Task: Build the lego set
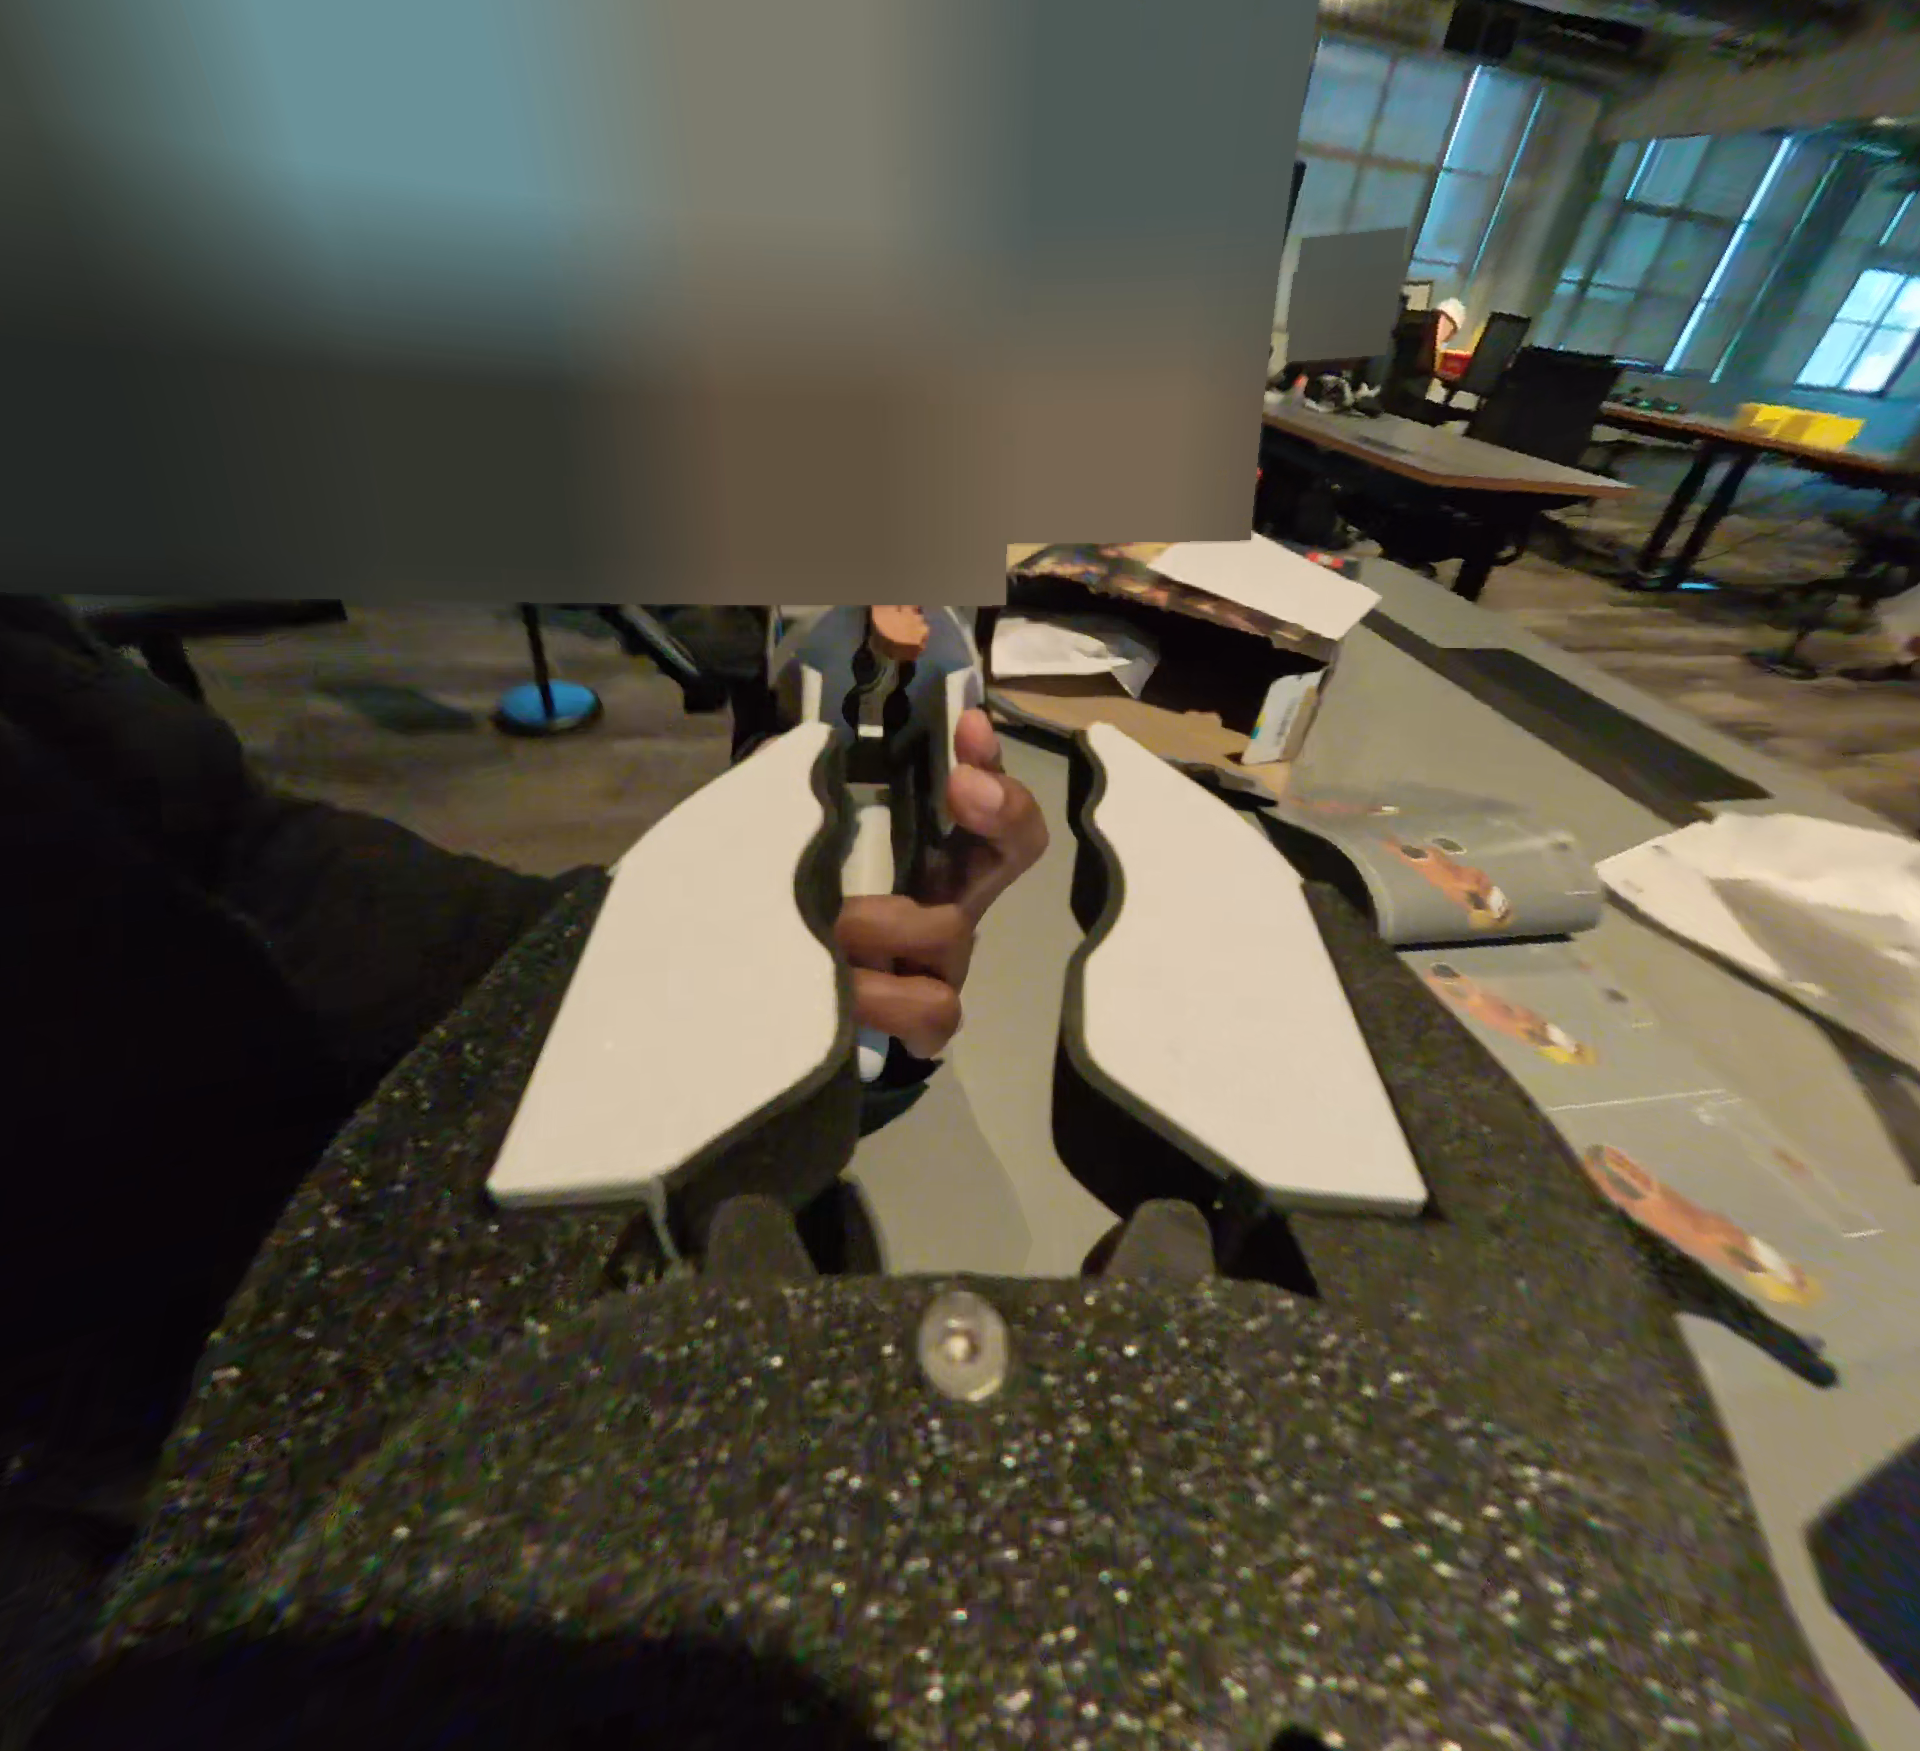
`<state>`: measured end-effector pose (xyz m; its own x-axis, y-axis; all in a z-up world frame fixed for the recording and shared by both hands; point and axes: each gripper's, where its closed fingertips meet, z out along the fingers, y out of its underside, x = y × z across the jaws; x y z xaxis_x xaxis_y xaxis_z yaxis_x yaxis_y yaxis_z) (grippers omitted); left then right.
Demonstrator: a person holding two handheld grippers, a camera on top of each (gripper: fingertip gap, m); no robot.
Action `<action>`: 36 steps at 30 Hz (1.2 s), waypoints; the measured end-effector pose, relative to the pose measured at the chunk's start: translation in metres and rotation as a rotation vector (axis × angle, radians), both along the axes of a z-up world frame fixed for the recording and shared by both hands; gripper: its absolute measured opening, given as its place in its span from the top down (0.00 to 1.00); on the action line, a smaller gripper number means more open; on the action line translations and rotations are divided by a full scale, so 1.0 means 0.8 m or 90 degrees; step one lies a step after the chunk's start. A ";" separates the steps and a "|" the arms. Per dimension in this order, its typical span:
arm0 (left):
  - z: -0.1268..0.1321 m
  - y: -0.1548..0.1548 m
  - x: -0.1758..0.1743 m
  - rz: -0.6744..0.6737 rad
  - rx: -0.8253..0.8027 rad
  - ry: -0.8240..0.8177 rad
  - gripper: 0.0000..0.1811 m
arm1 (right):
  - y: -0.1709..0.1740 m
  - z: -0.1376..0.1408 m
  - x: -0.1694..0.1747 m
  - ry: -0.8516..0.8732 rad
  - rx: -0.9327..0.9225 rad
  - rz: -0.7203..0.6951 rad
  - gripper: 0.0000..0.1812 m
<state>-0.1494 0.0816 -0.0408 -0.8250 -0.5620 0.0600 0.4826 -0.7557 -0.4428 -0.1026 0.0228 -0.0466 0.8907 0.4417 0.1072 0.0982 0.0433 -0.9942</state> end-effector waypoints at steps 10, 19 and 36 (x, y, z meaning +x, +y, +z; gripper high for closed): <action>0.004 -0.059 0.015 -0.025 0.106 -0.017 0.93 | -0.001 0.003 -0.035 -0.028 0.026 -0.003 0.89; -0.003 -0.087 0.026 -0.015 0.172 -0.003 0.93 | -0.006 -0.004 -0.037 -0.062 0.025 -0.007 0.91; -0.006 -0.097 0.023 -0.052 0.191 -0.001 0.93 | -0.013 -0.009 -0.038 -0.050 0.009 0.048 0.94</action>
